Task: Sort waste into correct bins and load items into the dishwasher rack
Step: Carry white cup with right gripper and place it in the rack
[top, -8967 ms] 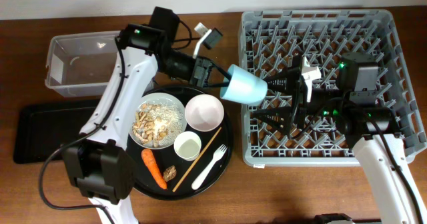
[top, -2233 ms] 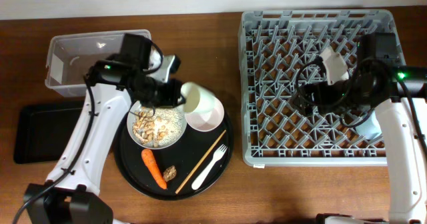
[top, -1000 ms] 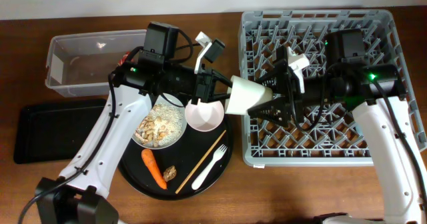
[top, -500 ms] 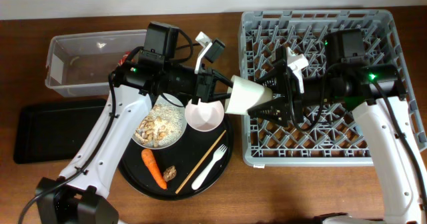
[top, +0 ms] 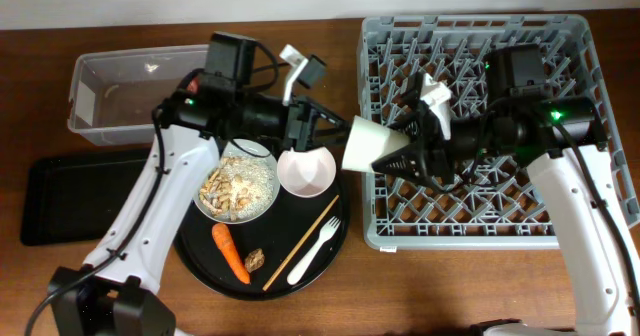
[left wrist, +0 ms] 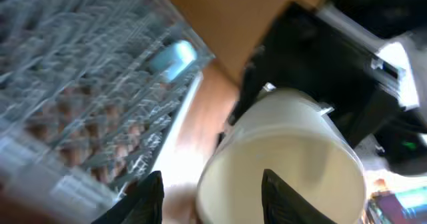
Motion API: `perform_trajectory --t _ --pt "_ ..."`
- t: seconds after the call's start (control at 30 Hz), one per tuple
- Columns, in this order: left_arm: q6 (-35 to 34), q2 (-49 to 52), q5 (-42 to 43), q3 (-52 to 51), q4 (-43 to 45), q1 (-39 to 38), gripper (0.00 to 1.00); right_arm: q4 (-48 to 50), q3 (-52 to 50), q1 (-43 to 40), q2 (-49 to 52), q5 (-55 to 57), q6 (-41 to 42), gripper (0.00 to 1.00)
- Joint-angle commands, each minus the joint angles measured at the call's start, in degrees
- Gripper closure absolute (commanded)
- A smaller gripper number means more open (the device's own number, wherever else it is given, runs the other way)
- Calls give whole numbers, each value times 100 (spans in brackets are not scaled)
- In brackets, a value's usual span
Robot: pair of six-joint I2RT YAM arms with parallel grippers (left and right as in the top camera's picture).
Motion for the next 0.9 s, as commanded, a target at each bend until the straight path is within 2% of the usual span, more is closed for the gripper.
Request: perform_trajectory --t 0.0,0.13,0.27,0.4,0.67,0.87 --pt "138 42 -1941 50 -898 264 53 153 151 -94 2 2063 1231 51" --pt "289 42 -2728 50 -1429 295 53 205 380 -466 2 3314 2052 51" --pt "354 42 -2758 50 -1591 295 53 450 426 -1021 11 5136 3281 50" --pt "354 42 -2758 50 -1589 295 53 459 426 -1569 125 6218 3724 51" --pt "426 42 -2758 50 -1652 295 53 522 435 -2500 1071 6255 3995 51" --pt "437 42 -2758 50 -1650 291 54 627 437 -2717 1687 6229 4100 51"
